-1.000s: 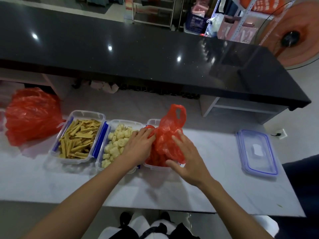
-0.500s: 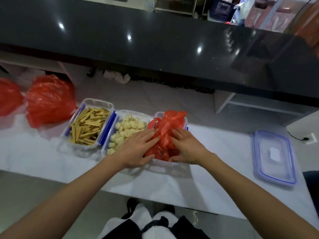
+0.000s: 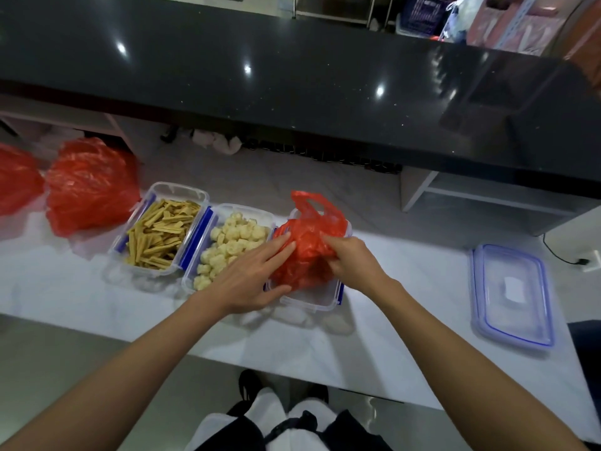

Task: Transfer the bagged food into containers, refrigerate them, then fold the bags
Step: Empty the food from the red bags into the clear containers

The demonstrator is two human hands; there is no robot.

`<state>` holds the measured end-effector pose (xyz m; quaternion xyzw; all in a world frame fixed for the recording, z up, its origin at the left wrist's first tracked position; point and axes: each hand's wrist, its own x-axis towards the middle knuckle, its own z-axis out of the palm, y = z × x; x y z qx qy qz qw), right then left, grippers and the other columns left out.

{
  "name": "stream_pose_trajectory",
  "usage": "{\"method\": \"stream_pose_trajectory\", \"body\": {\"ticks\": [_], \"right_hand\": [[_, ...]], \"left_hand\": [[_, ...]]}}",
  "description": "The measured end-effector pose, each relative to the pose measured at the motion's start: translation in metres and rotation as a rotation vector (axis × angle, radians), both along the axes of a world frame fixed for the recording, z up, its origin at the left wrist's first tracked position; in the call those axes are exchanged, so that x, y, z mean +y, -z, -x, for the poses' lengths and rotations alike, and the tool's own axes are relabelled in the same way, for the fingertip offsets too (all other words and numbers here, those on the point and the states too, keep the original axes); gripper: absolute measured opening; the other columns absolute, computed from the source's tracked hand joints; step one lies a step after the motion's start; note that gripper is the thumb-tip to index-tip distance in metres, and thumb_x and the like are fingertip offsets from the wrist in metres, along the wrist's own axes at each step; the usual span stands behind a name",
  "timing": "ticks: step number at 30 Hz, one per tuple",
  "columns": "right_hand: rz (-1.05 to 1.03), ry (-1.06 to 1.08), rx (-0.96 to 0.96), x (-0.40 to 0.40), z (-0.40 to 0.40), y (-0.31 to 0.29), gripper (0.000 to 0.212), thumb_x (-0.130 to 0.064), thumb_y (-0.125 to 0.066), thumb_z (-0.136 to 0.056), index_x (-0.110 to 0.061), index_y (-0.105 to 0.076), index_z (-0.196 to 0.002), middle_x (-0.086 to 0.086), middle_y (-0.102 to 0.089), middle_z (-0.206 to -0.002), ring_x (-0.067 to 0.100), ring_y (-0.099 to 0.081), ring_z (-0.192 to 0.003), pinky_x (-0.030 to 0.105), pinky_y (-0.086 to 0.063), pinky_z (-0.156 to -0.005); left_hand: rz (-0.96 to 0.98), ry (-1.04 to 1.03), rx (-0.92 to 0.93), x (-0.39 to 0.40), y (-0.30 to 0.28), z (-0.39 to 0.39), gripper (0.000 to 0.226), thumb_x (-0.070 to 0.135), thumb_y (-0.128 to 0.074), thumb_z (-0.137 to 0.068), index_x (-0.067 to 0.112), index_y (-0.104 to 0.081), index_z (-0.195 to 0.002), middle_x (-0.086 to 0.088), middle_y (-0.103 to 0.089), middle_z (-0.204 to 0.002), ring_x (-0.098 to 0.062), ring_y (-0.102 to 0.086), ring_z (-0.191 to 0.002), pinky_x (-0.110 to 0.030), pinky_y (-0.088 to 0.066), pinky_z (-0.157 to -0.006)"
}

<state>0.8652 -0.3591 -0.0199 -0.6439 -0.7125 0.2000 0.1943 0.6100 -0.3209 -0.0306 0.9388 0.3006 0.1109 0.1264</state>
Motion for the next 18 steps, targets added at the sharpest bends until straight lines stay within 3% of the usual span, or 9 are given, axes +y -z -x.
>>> {"method": "stream_pose_trajectory", "body": {"ticks": [2, 4, 7, 11, 14, 18], "right_hand": [[0.037, 0.098, 0.219, 0.002, -0.003, -0.010, 0.019, -0.011, -0.056, -0.088, -0.026, -0.067, -0.088, -0.001, -0.071, -0.084, 0.021, -0.062, -0.075, 0.027, -0.045, -0.065], [0.071, 0.175, 0.391, 0.006, -0.002, -0.018, 0.023, -0.014, -0.059, -0.092, -0.032, -0.071, -0.087, -0.007, -0.070, -0.091, 0.011, -0.064, -0.080, 0.020, -0.047, -0.070], [0.113, 0.265, 0.588, 0.010, 0.001, -0.024, 0.023, -0.020, -0.061, -0.096, -0.038, -0.072, -0.090, -0.003, -0.072, -0.103, 0.012, -0.068, -0.092, 0.023, -0.052, -0.079], [0.161, 0.423, 0.844, 0.008, 0.002, -0.025, 0.016, -0.021, -0.061, -0.098, -0.027, -0.074, -0.092, -0.001, -0.077, -0.089, 0.019, -0.074, -0.087, 0.040, -0.059, -0.080], [0.156, 0.500, 0.959, 0.007, 0.002, -0.026, 0.014, -0.020, -0.060, -0.099, -0.022, -0.073, -0.094, 0.000, -0.078, -0.087, 0.020, -0.075, -0.085, 0.040, -0.060, -0.079], [0.158, 0.582, 1.124, 0.009, -0.001, -0.033, 0.012, -0.020, -0.061, -0.099, -0.014, -0.072, -0.098, 0.002, -0.077, -0.088, 0.021, -0.075, -0.085, 0.031, -0.058, -0.067]], "left_hand": [[0.087, 0.005, 0.026, -0.003, -0.002, 0.002, 0.105, 0.056, -0.067, -0.088, 0.023, 0.000, -0.162, 0.002, 0.004, -0.170, -0.018, -0.018, -0.153, -0.027, -0.030, -0.111], [0.108, -0.016, 0.014, -0.005, -0.002, -0.002, 0.116, 0.055, -0.074, -0.083, 0.030, 0.008, -0.161, 0.003, 0.012, -0.170, -0.020, -0.016, -0.154, -0.028, -0.032, -0.110], [0.039, -0.020, -0.068, -0.003, 0.000, -0.015, 0.110, 0.047, -0.079, -0.081, 0.029, -0.007, -0.162, -0.007, -0.001, -0.170, -0.029, -0.030, -0.148, -0.040, -0.035, -0.114], [-0.035, -0.072, -0.124, 0.003, 0.003, -0.032, 0.091, 0.028, -0.080, -0.083, 0.021, -0.031, -0.158, -0.016, -0.025, -0.164, -0.035, -0.048, -0.130, -0.049, -0.049, -0.104], [-0.094, -0.037, -0.233, 0.008, 0.001, -0.037, 0.066, 0.015, -0.074, -0.089, 0.015, -0.048, -0.149, -0.017, -0.045, -0.153, -0.034, -0.056, -0.120, -0.047, -0.052, -0.099], [-0.053, -0.050, -0.400, 0.009, -0.010, -0.047, 0.042, 0.027, -0.061, -0.096, 0.012, -0.064, -0.136, -0.012, -0.059, -0.141, -0.028, -0.061, -0.117, -0.036, -0.049, -0.103]]}}
